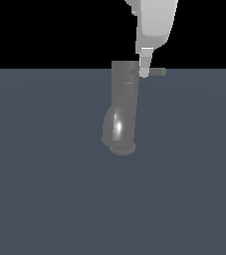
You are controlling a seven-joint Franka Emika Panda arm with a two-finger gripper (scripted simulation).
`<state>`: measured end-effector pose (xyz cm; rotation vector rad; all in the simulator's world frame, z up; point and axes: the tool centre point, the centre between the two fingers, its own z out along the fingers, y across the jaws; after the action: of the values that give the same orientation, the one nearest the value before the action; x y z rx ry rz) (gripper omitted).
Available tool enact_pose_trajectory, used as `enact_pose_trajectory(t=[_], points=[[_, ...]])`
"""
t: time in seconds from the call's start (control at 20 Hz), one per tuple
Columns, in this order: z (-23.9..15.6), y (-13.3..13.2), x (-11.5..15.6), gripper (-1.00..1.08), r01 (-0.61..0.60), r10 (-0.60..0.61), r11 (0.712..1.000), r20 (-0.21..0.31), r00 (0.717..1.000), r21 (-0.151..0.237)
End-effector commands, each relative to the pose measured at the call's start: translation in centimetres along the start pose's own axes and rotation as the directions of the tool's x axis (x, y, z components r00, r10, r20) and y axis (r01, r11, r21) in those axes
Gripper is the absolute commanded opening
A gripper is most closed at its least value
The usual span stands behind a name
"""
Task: Turn on the faucet by rotating a designated handle.
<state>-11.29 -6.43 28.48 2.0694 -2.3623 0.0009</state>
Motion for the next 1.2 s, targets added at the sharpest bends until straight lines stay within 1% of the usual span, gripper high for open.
enact_pose_trajectory(t=[0.0,1.15], points=[[0.0,-0.7,1.2,-1.0,-0.012,0.012,1.0,0.0,1.0,0.001],[0.0,-5.7,6.9,-1.0,-0.029,0.029,1.0,0.001,1.0,0.001]])
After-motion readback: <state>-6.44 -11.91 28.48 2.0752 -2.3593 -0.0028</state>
